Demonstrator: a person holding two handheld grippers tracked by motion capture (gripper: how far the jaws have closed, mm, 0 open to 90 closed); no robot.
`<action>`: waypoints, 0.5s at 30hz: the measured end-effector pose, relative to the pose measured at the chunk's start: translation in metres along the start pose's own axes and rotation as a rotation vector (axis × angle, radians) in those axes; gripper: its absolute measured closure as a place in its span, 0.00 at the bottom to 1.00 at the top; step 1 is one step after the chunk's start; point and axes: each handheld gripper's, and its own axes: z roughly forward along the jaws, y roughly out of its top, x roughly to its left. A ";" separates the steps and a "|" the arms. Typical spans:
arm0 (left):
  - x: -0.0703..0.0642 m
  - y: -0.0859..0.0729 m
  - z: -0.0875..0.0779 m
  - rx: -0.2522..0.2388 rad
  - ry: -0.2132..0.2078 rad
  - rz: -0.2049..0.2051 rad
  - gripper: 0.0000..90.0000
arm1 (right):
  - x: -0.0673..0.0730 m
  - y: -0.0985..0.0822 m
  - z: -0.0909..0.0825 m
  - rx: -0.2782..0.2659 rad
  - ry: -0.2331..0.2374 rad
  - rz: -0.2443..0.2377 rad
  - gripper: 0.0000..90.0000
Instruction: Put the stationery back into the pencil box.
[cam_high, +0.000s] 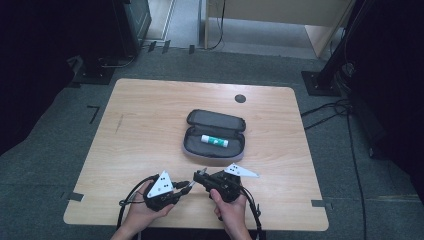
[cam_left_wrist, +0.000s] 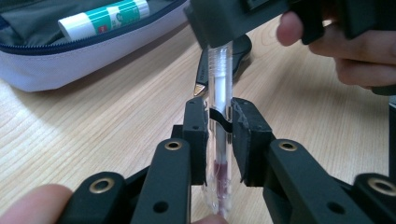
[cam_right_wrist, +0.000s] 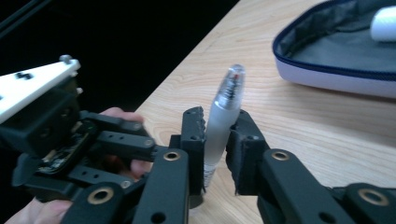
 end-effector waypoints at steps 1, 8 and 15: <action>0.001 0.000 0.000 -0.004 -0.011 -0.009 0.84 | 0.002 0.000 -0.001 -0.005 -0.001 -0.002 0.88; 0.008 0.001 -0.006 -0.026 -0.004 -0.055 0.68 | 0.003 0.010 -0.013 -0.060 -0.036 -0.036 0.89; 0.019 -0.003 -0.011 0.013 0.091 -0.125 0.36 | 0.004 0.020 -0.026 -0.115 -0.065 -0.058 0.89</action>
